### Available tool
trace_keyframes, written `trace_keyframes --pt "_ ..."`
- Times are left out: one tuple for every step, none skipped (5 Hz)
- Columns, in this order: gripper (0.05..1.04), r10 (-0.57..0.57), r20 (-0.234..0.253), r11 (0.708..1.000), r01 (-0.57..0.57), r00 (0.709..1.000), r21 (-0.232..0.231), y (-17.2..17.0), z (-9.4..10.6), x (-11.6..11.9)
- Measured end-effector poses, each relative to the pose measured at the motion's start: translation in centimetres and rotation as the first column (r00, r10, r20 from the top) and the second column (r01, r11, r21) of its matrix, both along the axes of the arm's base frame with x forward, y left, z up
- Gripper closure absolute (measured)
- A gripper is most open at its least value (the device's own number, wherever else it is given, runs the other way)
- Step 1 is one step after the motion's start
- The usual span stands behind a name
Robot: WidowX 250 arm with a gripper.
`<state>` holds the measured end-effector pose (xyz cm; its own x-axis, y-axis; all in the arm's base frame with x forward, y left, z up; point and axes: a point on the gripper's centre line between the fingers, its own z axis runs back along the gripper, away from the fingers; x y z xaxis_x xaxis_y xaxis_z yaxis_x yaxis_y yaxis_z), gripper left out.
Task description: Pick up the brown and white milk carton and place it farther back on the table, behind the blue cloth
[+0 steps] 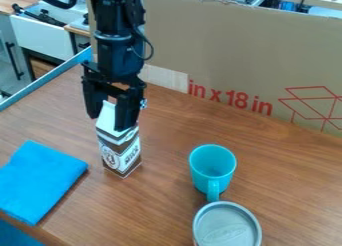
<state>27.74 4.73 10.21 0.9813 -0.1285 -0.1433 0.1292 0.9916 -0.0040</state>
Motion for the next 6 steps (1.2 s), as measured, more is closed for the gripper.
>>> trace_keyframes --pt "0.137 0.012 -0.019 1.000 -0.012 1.000 0.019 0.3 -0.3 -0.3" --pt "0.189 0.009 -0.033 1.000 -0.008 0.999 0.028 0.5 -0.6 -0.4" --pt "0.262 0.007 -0.019 1.000 -0.006 1.000 0.015 0.2 0.2 -0.6" --pt "0.262 0.020 0.054 1.000 -0.019 0.998 -0.006 -0.4 3.1 -0.5" --pt "0.262 0.051 0.106 0.998 -0.053 0.993 0.015 0.0 5.7 0.0" --pt "0.262 0.104 0.138 0.994 -0.108 0.985 0.025 1.6 6.9 1.8"
